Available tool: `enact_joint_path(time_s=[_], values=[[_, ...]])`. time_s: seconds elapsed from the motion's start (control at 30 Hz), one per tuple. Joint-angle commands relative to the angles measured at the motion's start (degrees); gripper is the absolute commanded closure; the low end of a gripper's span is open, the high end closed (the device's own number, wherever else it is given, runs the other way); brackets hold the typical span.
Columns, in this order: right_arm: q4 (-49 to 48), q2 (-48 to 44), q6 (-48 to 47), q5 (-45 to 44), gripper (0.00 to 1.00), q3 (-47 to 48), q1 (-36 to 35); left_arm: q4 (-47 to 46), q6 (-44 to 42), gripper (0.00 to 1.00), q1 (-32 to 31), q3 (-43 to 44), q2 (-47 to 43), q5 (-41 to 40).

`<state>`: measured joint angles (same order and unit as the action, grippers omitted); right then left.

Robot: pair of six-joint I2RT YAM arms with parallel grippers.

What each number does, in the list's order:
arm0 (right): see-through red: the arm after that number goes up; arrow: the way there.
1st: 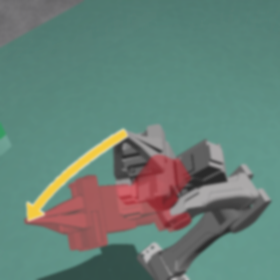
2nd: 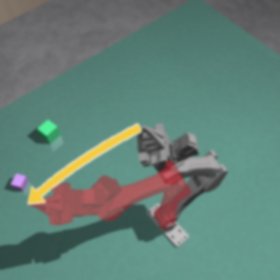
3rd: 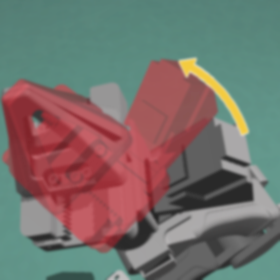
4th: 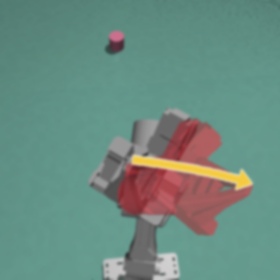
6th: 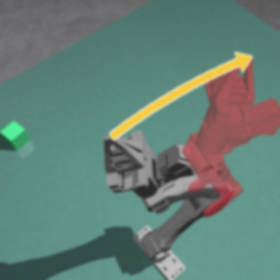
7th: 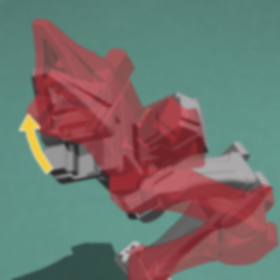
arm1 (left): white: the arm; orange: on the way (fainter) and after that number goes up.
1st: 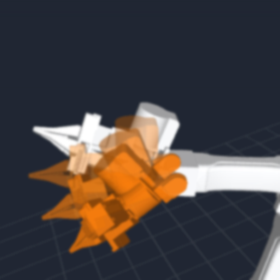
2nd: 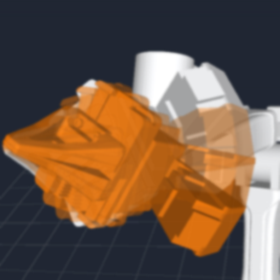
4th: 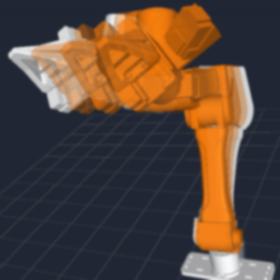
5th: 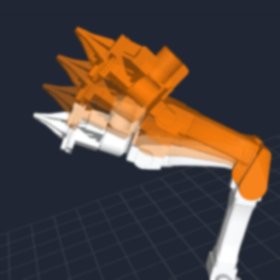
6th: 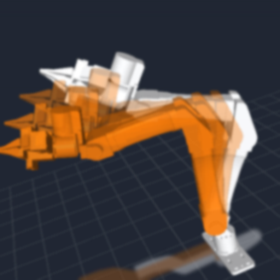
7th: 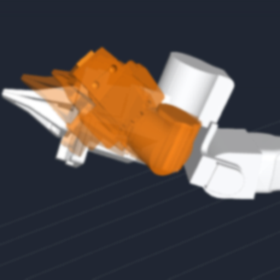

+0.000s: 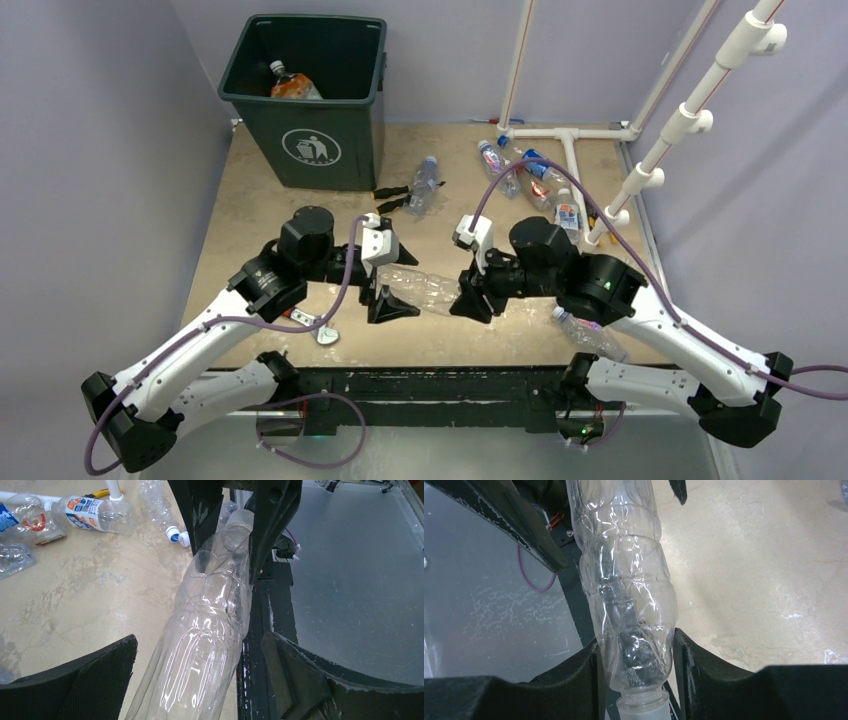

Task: Put the plastic bottles in the bin
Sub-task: Pick up the plastic bottle at the center of the board.

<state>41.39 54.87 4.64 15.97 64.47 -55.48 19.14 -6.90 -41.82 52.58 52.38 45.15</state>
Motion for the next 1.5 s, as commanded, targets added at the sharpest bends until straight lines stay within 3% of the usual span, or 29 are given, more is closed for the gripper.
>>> enact_joint_path(time_s=[0.0, 0.47, 0.77, 0.93, 1.0, 1.13, 1.27, 1.47], values=[[-5.43, 0.55, -1.29, 1.70, 0.67, 5.52, -0.06, 0.07, -2.34, 0.05, -1.50, 0.28, 1.75, -0.52], [-11.30, 2.02, -0.71, 6.47, 0.69, 10.24, -0.06, -1.76, -0.86, 0.37, -2.56, -0.65, 2.93, -1.41], [-15.19, 2.59, 1.42, 11.27, 0.68, 13.50, -0.06, -4.19, 0.07, 0.68, -2.56, -0.52, 3.54, -1.20], [-15.91, 2.78, 2.12, 12.33, 0.64, 13.68, -0.06, -6.63, 1.14, 0.98, -2.56, -1.12, 2.21, -2.16], [-16.57, 2.57, 2.49, 13.05, 0.62, 13.38, -0.06, -8.24, 1.89, 1.00, -2.56, -1.72, 1.50, -2.74], [-18.31, 2.35, 3.49, 14.47, 0.52, 12.77, -0.06, -10.92, 3.51, 1.00, -2.56, -2.22, 0.61, -4.81], [-20.11, 2.02, 4.73, 14.78, 0.31, 12.21, -0.06, -13.86, 5.77, 1.00, -2.61, -2.99, -0.50, -7.84], [-25.04, 1.82, 6.62, 15.09, 0.08, 10.63, -0.06, -22.27, 10.06, 1.00, -2.56, -6.10, -3.80, -12.09]])
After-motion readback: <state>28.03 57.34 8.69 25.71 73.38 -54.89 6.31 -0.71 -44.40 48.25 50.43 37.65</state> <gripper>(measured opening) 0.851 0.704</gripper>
